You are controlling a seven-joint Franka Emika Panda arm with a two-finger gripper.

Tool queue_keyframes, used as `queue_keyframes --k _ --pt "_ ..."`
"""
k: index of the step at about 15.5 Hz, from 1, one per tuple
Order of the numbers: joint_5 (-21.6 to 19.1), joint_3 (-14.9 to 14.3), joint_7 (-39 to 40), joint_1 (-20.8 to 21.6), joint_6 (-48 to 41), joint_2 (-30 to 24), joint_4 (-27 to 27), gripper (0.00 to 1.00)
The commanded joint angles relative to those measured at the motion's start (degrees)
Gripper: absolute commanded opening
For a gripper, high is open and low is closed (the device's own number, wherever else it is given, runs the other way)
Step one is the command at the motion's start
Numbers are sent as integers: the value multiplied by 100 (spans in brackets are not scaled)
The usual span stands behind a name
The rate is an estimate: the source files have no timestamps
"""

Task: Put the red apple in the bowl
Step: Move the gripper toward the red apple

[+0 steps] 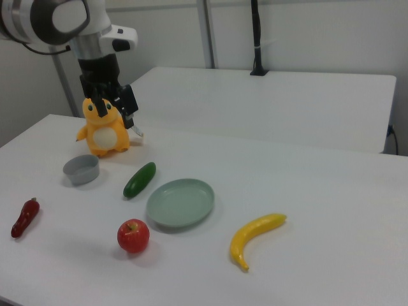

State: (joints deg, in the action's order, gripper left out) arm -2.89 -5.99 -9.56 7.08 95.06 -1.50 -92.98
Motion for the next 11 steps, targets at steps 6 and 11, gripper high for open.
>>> queue_keyframes --k 6,11 --pt "376 -16 296 31 1206 -1387 -2547 100" --pt "824 -16 464 13 1910 -1582 -3550 100"
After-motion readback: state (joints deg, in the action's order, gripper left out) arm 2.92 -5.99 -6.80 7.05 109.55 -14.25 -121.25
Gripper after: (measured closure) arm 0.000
